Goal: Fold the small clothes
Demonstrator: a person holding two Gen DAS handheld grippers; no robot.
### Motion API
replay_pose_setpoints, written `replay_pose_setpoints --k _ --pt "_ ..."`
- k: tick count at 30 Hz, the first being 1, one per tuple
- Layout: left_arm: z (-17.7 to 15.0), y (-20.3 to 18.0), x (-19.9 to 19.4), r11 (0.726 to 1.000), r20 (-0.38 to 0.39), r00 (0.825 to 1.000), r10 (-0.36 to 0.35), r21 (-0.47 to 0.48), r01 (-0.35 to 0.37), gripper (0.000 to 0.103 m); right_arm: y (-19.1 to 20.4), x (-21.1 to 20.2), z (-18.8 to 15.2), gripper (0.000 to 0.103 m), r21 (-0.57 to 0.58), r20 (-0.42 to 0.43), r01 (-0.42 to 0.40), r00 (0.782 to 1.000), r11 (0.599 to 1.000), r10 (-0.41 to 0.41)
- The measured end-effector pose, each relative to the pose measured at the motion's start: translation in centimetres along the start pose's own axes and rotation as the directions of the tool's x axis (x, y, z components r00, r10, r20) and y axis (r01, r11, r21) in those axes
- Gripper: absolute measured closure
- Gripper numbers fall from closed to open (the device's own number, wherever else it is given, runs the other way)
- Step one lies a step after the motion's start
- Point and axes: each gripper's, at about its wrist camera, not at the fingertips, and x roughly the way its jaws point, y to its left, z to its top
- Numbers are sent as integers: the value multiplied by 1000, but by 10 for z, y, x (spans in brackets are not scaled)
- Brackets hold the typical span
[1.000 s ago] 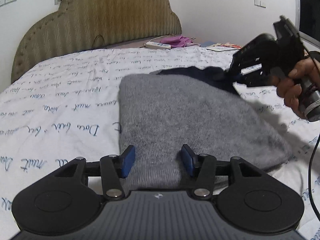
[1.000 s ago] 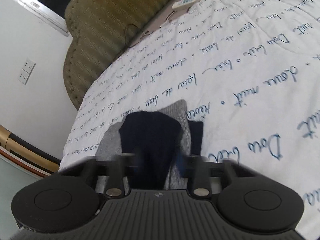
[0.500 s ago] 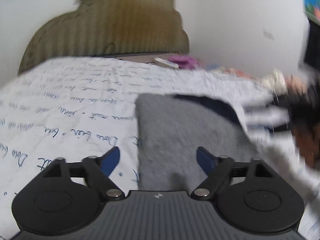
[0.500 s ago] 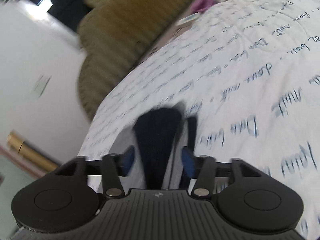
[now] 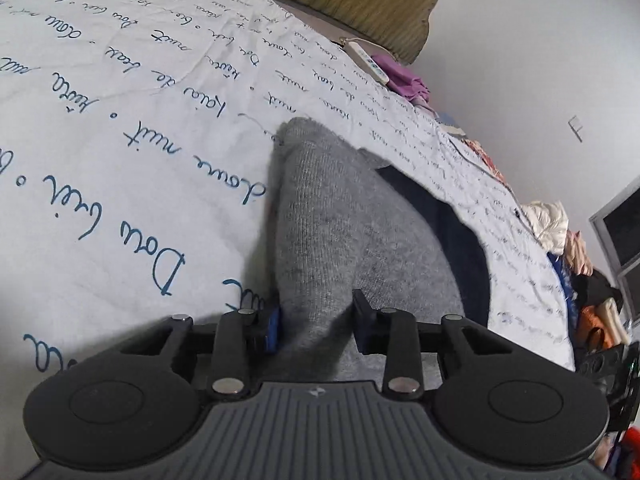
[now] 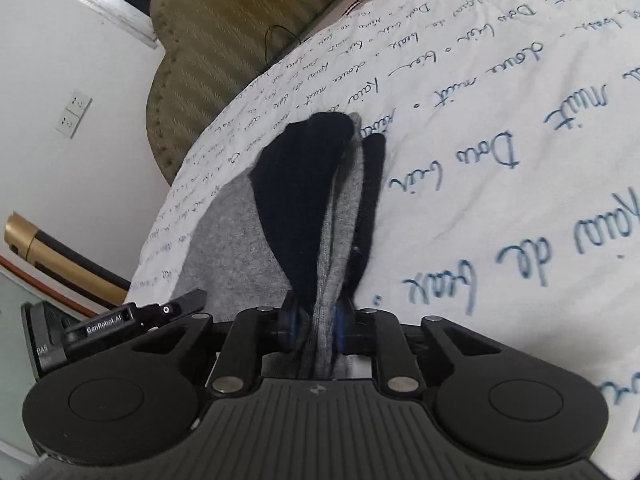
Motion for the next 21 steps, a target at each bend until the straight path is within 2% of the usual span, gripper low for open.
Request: replay_pose_setpoints --k 2,4,5,8,9,10,11,13,15,16,18,20,21 --pt "-3 -7 -1 998 30 999 16 64 -18 68 -7 7 0 86 20 8 -7 1000 1000 6" --pt "-5 -11 -10 996 44 999 29 80 -32 65 -5 9 2 79 33 16 -5 1000 999 5" --pt "-8 -15 -20 994 65 997 39 99 -46 61 -3 7 3 66 34 18 4 1000 999 -4" --pt "-26 -26 -58 969 144 985 95 214 -125 56 8 -17 -4 57 18 43 13 999 1000 -13" --pt "-34 -28 -69 965 154 985 81 235 -116 53 13 -27 -9 53 -4 51 17 999 1000 -17" --pt "-42 -27 -75 967 147 988 55 240 -89 46 17 -37 -16 51 -19 60 11 998 1000 -10" --pt "-47 -27 -75 969 119 992 45 238 -73 43 19 -45 -22 46 -23 56 -8 998 1000 9" --pt "-57 -26 -60 963 61 993 97 246 -109 44 22 -42 -35 46 -18 -7 -18 1000 1000 18" --pt "-64 -29 -58 950 94 989 112 282 -134 44 25 -27 -47 45 -33 -71 -7 997 999 4" --pt "-63 -32 -58 946 91 988 122 289 -144 43 26 -21 -52 47 -45 -75 3 997 999 -6" --pt "-60 -31 -59 949 77 989 126 283 -142 45 27 -18 -53 86 -67 -60 3 998 998 -7" --pt "-57 -29 -62 946 62 988 144 284 -156 70 24 -18 -53 87 -54 -74 -17 997 998 13" --pt "-56 -28 -64 951 49 990 132 275 -140 72 28 -20 -55 87 -67 -73 -18 997 998 13"
